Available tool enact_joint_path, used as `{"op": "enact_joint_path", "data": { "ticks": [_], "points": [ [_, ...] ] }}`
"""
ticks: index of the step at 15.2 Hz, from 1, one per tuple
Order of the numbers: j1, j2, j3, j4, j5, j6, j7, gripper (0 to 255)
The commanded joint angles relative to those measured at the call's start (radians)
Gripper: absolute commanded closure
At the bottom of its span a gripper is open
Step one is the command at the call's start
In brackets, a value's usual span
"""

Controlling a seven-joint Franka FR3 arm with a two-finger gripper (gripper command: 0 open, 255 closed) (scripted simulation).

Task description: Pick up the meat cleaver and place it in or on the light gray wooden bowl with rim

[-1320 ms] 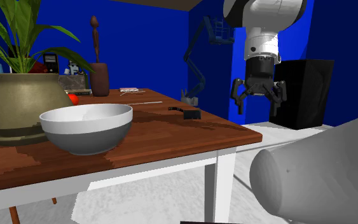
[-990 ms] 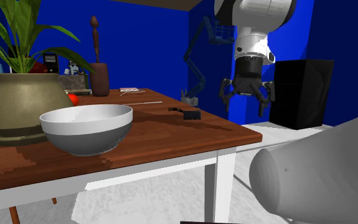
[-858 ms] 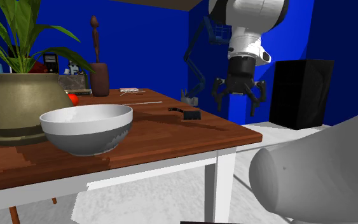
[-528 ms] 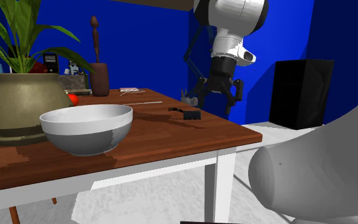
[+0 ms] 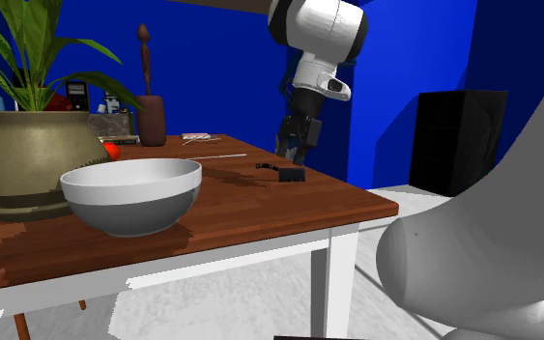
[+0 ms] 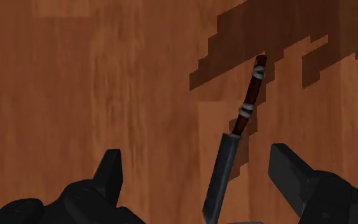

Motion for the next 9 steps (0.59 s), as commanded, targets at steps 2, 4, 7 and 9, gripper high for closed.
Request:
{"op": "enact_joint_path", "data": {
  "ticks": [2, 4, 7, 9],
  "points": [
    [-0.038, 0.063, 0.059, 0.037, 0.014, 0.071, 0.144, 0],
    [-0.034, 0.066, 0.069, 0.016, 0.021, 0.097, 0.142, 0],
    [-0.029, 0.072, 0.086, -0.014, 0.031, 0.137, 0.14, 0],
    [-0.027, 0.077, 0.096, -0.03, 0.036, 0.158, 0.139, 0]
  ]
}}
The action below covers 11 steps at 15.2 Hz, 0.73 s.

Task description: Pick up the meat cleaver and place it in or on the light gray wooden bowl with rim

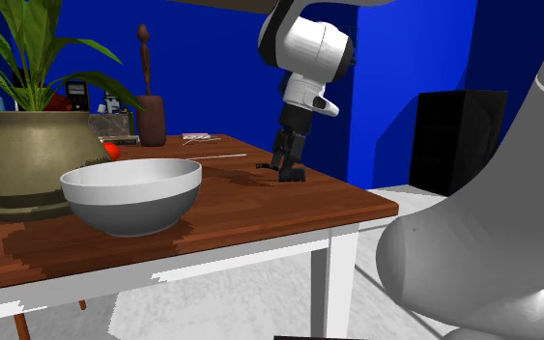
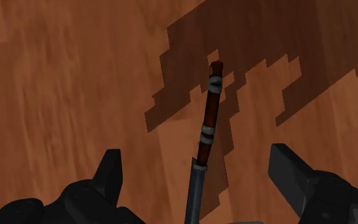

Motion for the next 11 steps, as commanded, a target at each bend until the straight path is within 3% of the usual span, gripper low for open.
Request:
{"op": "enact_joint_path", "data": {
  "ticks": [1, 8, 9, 11],
  "points": [
    [0.0, 0.005, 0.005, -0.005, 0.001, 0.012, 0.0, 0],
    [0.0, 0.005, 0.005, -0.005, 0.001, 0.011, 0.0, 0],
    [0.0, 0.005, 0.005, -0.005, 0.001, 0.011, 0.0, 255],
    [0.0, 0.005, 0.005, -0.005, 0.001, 0.011, 0.0, 255]
  ]
}}
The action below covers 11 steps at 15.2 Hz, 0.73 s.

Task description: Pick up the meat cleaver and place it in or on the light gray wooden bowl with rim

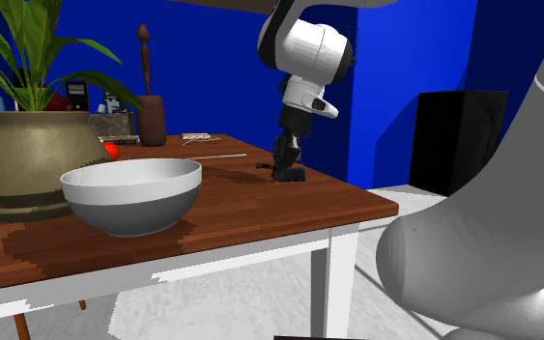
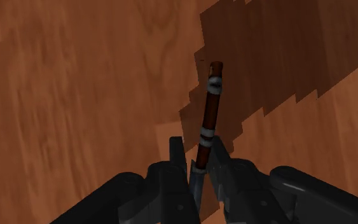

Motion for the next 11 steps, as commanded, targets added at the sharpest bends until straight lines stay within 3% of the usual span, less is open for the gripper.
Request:
{"op": "enact_joint_path", "data": {
  "ticks": [1, 7, 11],
  "points": [
    [0.0, 0.0, 0.0, 0.0, 0.0, 0.0, 0.0, 255],
    [0.0, 0.0, 0.0, 0.0, 0.0, 0.0, 0.0, 255],
    [-0.003, -0.008, -0.014, 0.045, -0.01, -0.052, 0.015, 255]
  ]
}}
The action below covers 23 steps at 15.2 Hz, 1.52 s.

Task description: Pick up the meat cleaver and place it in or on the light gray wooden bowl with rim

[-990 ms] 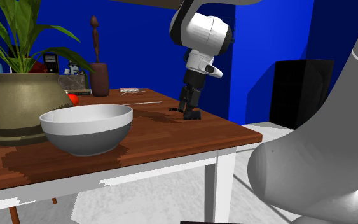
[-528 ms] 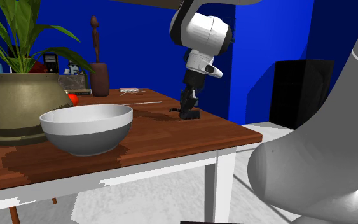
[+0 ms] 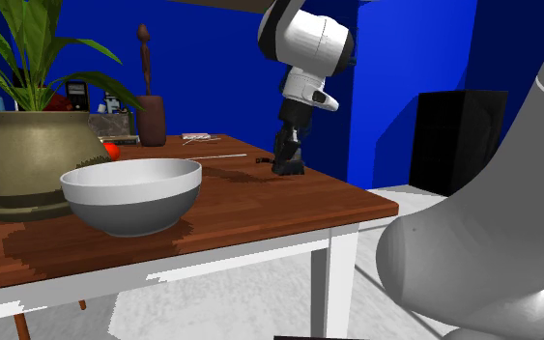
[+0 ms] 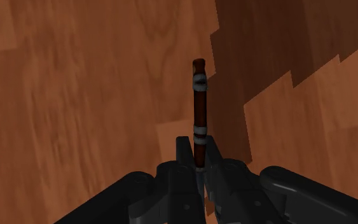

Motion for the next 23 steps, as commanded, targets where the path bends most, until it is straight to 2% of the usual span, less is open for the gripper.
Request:
{"op": "enact_joint_path", "data": {
  "ticks": [1, 23],
  "points": [
    [-0.002, 0.0, -0.006, 0.025, -0.006, -0.025, 0.008, 255],
    [-0.021, 0.029, -0.059, 0.33, -0.058, -0.29, 0.103, 255]
  ]
}}
